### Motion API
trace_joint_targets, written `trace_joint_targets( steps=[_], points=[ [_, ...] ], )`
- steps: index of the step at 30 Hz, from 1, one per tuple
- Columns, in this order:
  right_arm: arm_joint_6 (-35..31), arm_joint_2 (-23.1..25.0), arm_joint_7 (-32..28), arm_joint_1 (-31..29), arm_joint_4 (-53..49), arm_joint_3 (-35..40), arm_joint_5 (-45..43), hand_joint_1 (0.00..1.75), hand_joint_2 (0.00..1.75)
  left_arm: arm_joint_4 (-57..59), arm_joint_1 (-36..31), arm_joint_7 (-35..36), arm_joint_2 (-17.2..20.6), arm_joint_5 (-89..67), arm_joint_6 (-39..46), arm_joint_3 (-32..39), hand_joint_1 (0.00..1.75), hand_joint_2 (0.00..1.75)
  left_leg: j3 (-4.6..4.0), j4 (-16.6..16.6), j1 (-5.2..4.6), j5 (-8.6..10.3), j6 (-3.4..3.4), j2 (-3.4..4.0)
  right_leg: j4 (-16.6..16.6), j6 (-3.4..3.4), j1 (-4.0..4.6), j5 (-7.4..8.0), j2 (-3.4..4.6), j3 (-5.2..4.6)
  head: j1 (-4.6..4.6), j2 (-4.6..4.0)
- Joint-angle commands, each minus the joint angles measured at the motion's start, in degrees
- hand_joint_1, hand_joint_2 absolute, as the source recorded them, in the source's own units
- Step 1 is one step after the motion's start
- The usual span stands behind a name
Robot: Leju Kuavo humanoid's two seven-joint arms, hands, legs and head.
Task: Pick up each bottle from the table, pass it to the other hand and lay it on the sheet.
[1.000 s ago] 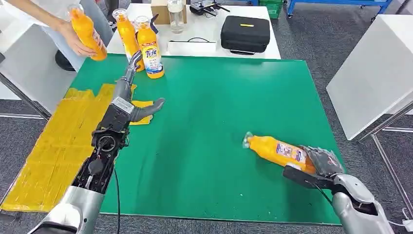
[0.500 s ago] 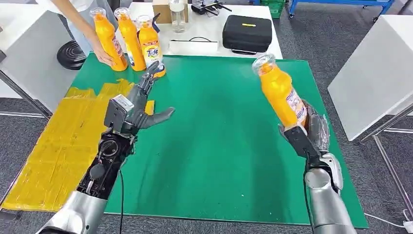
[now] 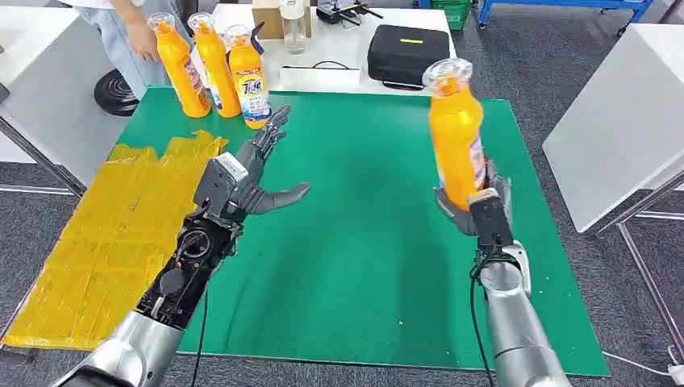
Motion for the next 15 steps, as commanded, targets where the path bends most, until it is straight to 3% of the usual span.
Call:
trace_joint_targets(
  steps=[1,15],
  points=[
    [6.17,7.00,-6.84,-6.71,16.42,11.54,-3.95,1.75,1.75,7.64,-3.22,1.33,-0.24,5.47,-2.28,-2.70,0.00,1.75,0.29,0.02,0.08,-0.16,-0.14,0.26,-0.01,-0.14,0.09,-0.06,0.21,0.21,0.00,0.00],
    [8.24,9.19,-7.52,-7.70,18.60,15.64,-6.53,1.75,1.75,10.28,-5.33,2.62,-1.08,11.70,-4.13,-2.96,0.00,1.75,0.15,0.03,0.05,-0.09,-0.13,0.00,0.03,-0.13,0.05,-0.11,-0.03,0.13,-0.02,0.00]
  ],
)
